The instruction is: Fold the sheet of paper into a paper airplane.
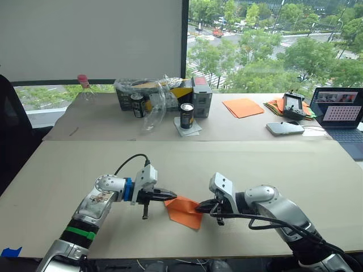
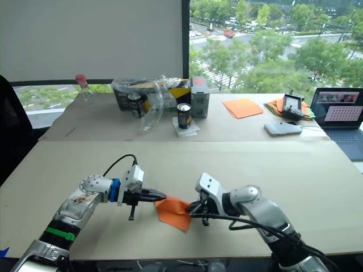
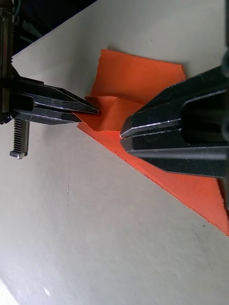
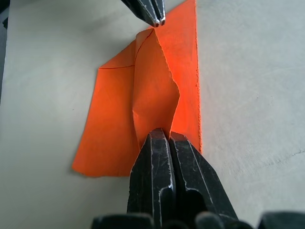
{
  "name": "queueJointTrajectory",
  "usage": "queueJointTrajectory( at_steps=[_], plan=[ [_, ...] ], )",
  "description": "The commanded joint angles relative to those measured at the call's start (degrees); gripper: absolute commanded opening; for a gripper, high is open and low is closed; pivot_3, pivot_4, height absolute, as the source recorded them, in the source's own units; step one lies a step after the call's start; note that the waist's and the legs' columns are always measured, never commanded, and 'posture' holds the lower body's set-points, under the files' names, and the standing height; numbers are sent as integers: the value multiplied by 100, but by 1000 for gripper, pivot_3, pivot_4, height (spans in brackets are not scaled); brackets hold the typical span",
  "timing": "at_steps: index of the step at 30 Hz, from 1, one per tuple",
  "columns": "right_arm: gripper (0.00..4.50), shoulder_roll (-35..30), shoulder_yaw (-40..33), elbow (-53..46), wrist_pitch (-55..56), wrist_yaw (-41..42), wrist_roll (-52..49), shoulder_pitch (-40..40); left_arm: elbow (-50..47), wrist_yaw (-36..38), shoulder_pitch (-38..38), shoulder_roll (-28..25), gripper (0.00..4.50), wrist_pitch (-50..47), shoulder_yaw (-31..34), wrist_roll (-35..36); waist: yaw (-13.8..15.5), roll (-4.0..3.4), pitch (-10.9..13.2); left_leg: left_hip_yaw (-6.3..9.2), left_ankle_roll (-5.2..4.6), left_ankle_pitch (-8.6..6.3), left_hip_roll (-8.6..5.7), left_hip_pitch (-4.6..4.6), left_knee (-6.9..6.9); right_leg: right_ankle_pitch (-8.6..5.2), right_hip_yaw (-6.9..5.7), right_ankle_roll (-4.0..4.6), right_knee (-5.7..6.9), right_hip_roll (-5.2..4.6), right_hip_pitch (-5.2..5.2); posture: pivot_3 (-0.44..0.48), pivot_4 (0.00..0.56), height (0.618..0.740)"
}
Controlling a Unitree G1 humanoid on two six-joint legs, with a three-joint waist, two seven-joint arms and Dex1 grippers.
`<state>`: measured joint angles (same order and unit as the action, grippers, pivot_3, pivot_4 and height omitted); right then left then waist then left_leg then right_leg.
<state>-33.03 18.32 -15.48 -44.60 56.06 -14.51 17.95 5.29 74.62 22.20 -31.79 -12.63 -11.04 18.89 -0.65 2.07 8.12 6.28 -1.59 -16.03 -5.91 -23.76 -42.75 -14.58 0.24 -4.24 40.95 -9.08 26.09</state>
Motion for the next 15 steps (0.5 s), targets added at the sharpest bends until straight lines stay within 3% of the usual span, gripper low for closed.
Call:
queueJointTrajectory(
  at_steps=[1,6,15],
  plan=[
    [57,-98,194,399,-747,-414,145,-329,-515,57,2,-12,0,-279,259,484,4,0,0,4,0,0,0,0,0,-5,-3,-9,-3,-1,0,0,150,670],
    [57,-98,182,335,-911,-518,2,-355,-893,125,-138,-167,0,-586,243,670,4,-9,-8,7,-4,-2,-1,4,4,-5,-9,-9,-21,-2,-3,0,150,670],
    [57,-110,265,339,-867,-493,-56,-288,196,-73,57,25,0,676,-149,-347,34,-11,-9,6,-5,-2,0,28,35,-9,-8,-16,-44,-2,-19,0,150,670]
  ],
)
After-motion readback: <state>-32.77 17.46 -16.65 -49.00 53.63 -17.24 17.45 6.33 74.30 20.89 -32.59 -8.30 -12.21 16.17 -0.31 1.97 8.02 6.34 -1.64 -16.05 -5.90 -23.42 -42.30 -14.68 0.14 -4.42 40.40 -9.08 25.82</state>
